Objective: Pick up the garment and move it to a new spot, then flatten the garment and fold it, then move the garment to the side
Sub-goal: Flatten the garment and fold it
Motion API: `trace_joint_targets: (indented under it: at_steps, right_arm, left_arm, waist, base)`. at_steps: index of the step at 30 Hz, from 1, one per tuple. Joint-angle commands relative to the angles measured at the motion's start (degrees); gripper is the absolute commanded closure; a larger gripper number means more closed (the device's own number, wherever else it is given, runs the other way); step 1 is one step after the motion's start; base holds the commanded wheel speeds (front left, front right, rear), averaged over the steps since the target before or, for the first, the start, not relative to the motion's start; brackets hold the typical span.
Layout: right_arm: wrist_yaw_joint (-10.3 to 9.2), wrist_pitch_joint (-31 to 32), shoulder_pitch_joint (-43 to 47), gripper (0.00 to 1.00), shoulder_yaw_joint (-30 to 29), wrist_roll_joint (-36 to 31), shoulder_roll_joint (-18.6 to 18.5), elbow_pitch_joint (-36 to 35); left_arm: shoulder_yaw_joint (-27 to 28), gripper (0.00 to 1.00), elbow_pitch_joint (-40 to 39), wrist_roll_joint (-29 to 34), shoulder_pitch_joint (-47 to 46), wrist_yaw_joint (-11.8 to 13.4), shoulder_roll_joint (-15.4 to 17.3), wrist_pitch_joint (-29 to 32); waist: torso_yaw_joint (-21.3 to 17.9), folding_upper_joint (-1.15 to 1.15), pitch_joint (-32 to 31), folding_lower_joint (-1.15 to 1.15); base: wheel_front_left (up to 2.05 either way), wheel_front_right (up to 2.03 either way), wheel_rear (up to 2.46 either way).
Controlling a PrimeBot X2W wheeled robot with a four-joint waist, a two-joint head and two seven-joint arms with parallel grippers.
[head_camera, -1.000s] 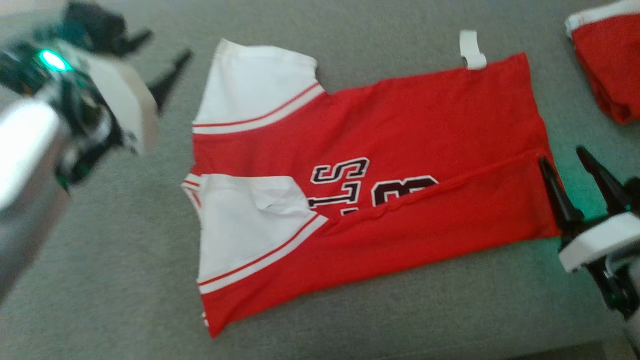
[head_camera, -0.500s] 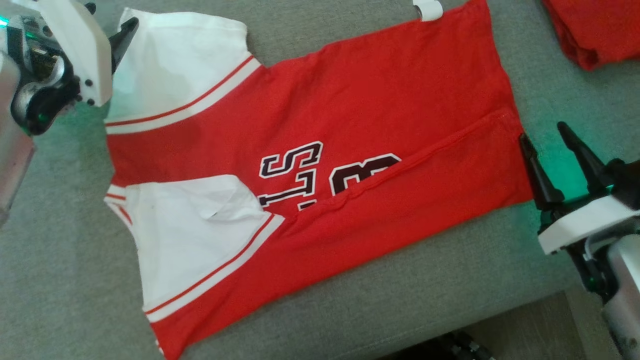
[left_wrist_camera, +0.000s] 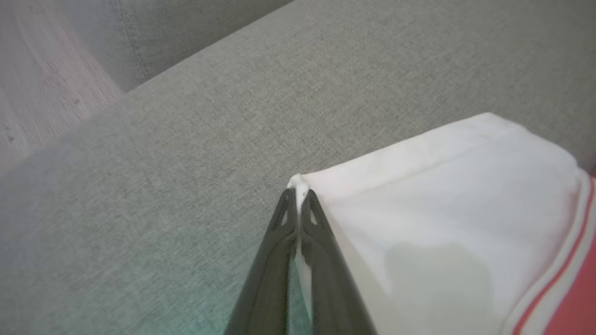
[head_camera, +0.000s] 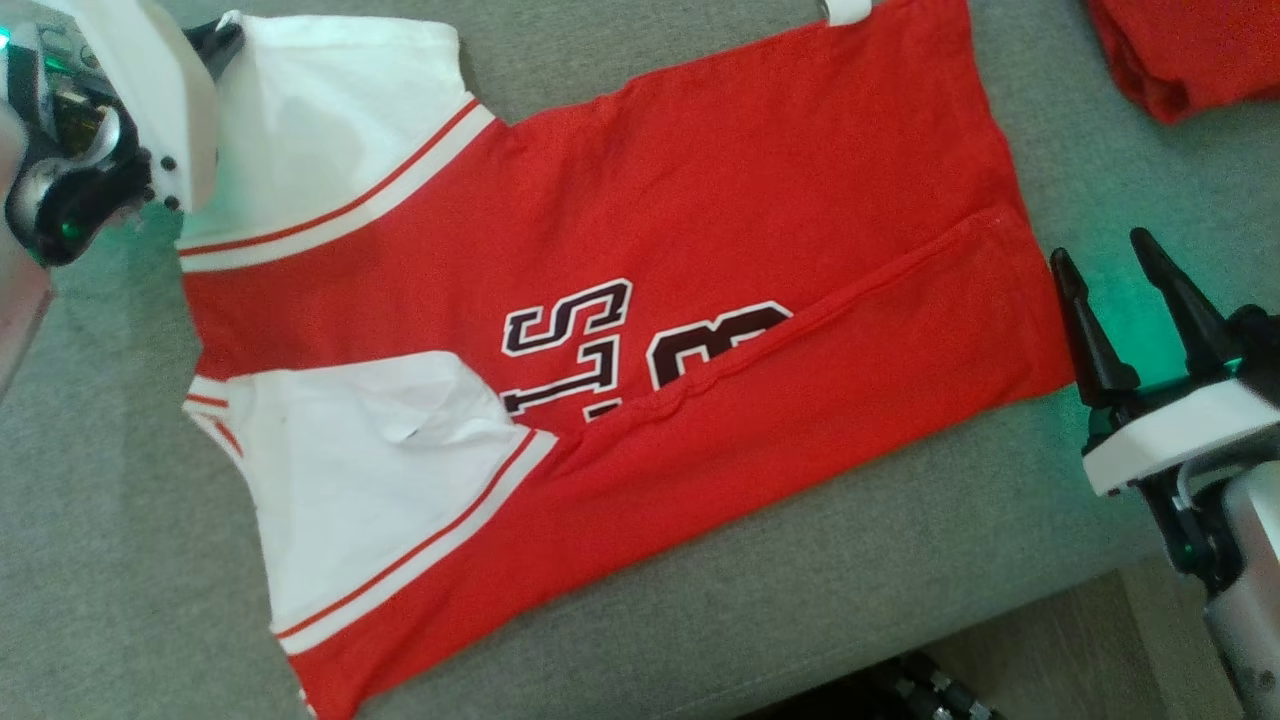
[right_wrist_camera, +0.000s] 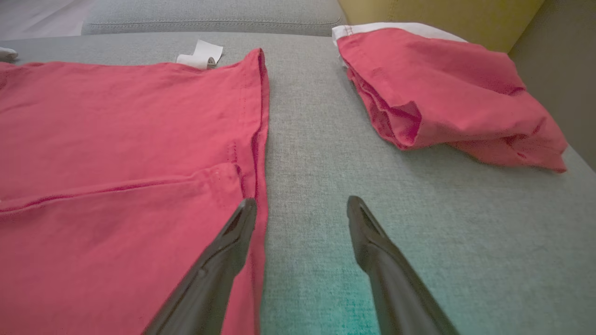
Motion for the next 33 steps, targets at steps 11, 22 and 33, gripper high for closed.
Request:
trace_joint_targets:
  at_steps: [11, 22, 33]
  right_arm:
    - [0.39, 10.55, -9.09, 0.00, -0.47, 1.81, -2.68, 0.23]
    - [0.39, 28.89, -27.78, 0.00, 4.32, 2.78, -0.74, 13.38]
    - [0.39, 28.87, -35.12, 0.63, 8.44, 3.46, 1.22, 21.05]
  left_arm:
    - [-2.10, 1.00, -3.18, -2.01, -5.70, 0.09, 1.12, -10.27]
    - [-7.43, 1.00, -3.87, -5.23, -8.55, 0.09, 1.12, -15.48]
    - [-11.62, 1.00, -2.15, -7.85, -10.48, 0.09, 1.29, -17.60]
  waist:
    - [5.67, 0.00, -2.68, 0.00]
    - [9.51, 0.00, -2.52, 0.00]
    - [10.10, 0.00, -2.25, 0.00]
  base:
    - [0.00, 0.00, 0.00]
    - [0.00, 0.00, 0.00]
    - [0.00, 0.00, 0.00]
